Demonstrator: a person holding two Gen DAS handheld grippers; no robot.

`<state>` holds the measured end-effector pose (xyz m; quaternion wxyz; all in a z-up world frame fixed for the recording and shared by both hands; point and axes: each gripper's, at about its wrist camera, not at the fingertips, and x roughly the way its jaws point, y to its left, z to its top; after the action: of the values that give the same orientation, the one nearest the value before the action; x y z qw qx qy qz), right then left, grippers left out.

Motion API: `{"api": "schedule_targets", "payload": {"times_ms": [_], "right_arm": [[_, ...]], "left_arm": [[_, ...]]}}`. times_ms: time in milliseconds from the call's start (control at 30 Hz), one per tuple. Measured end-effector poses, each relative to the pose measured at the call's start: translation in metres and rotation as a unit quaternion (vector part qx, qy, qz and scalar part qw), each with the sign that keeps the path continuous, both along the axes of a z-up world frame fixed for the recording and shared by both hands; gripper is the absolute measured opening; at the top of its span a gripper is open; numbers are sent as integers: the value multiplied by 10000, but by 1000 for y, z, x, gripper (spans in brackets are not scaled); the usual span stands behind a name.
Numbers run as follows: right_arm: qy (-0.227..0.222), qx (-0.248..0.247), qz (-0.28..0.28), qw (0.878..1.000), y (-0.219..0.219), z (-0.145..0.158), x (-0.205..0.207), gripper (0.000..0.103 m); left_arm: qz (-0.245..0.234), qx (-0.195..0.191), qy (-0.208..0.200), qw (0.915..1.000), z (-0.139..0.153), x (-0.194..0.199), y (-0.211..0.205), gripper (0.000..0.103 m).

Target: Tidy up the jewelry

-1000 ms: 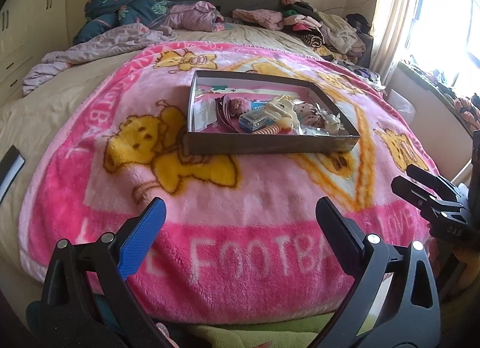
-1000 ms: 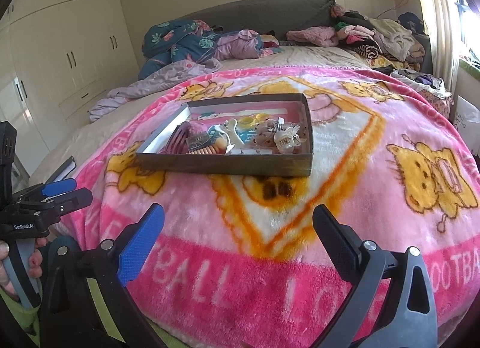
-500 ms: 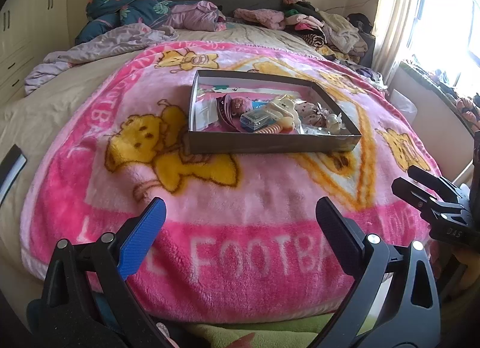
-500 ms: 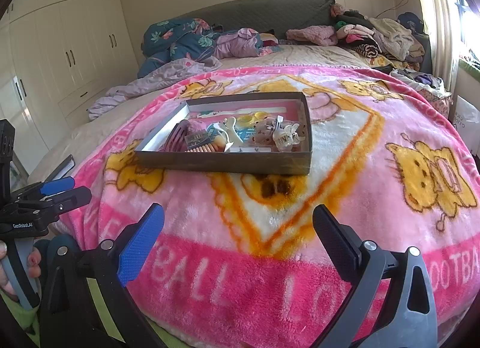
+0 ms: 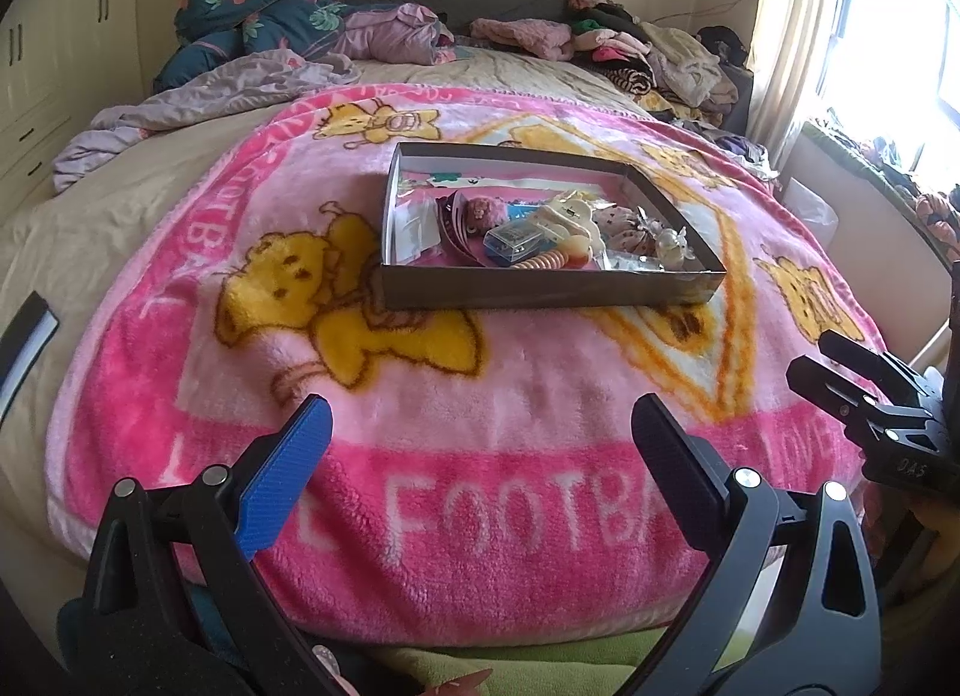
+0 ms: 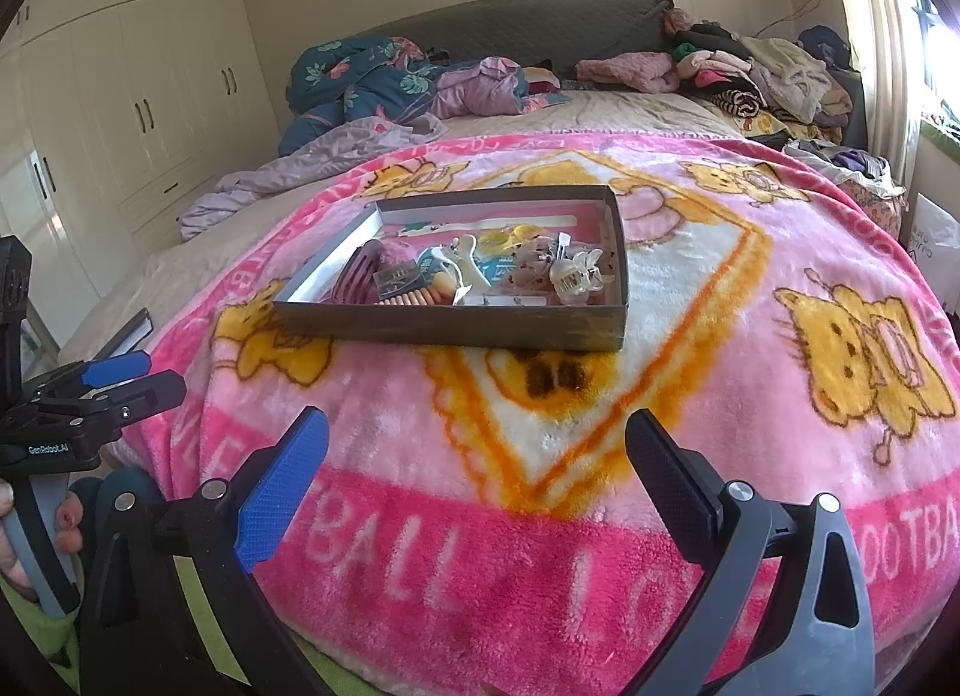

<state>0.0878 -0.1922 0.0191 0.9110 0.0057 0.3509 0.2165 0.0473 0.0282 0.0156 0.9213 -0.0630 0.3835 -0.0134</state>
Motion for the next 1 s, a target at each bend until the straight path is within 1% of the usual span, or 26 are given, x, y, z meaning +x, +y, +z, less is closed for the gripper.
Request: {"api": "schedule_targets", "payload": {"times_ms": [1000], "right_arm": [[6, -12, 42, 10000, 2, 2, 0, 96]], "left_arm": [[35, 70, 1, 10000, 1, 2, 3, 92]]}}
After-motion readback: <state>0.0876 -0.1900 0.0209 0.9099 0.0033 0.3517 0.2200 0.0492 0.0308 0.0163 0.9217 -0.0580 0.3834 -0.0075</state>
